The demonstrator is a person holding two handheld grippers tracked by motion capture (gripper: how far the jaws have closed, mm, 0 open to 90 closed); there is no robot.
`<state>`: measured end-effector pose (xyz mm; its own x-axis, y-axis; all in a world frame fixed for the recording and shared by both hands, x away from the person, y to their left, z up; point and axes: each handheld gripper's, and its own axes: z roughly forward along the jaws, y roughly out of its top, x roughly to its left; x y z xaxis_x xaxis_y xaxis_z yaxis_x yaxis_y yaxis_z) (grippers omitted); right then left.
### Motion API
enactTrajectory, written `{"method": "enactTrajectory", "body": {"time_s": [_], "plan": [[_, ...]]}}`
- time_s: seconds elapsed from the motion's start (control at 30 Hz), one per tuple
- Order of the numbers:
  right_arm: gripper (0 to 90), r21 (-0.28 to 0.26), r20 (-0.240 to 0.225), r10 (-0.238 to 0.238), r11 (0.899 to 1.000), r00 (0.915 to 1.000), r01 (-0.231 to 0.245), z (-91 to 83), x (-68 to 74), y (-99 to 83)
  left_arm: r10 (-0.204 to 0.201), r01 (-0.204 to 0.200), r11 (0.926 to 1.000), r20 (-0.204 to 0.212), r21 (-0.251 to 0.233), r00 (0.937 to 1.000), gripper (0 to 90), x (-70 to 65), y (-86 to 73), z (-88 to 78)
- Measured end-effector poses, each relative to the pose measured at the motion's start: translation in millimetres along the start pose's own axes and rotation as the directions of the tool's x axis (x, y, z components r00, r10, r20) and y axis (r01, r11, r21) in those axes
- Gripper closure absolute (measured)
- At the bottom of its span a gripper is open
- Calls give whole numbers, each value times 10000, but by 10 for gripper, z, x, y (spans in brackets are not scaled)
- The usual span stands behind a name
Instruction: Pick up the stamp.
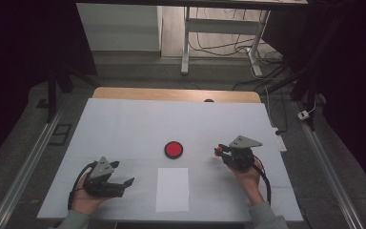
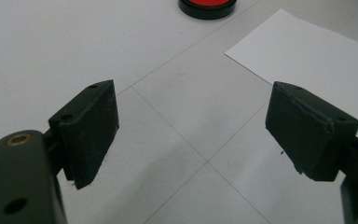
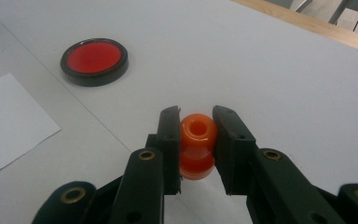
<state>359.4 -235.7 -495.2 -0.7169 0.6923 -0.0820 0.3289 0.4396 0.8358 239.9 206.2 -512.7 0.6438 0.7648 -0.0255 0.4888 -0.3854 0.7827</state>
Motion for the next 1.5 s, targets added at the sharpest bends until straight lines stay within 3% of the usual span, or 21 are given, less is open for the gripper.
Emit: {"method": "enactTrajectory", "body": {"time_s": [0.4, 1.5], "plan": [[725, -539, -335, 14, 9985, 9994, -33, -124, 122, 90, 5, -5, 10000, -29, 19, 10000, 176, -8, -2, 8], [725, -1178, -1335, -246, 9930, 9907, 88, -122, 419, 260, -9, 9, 10000, -24, -27, 10000, 176, -4, 1, 3]]}}
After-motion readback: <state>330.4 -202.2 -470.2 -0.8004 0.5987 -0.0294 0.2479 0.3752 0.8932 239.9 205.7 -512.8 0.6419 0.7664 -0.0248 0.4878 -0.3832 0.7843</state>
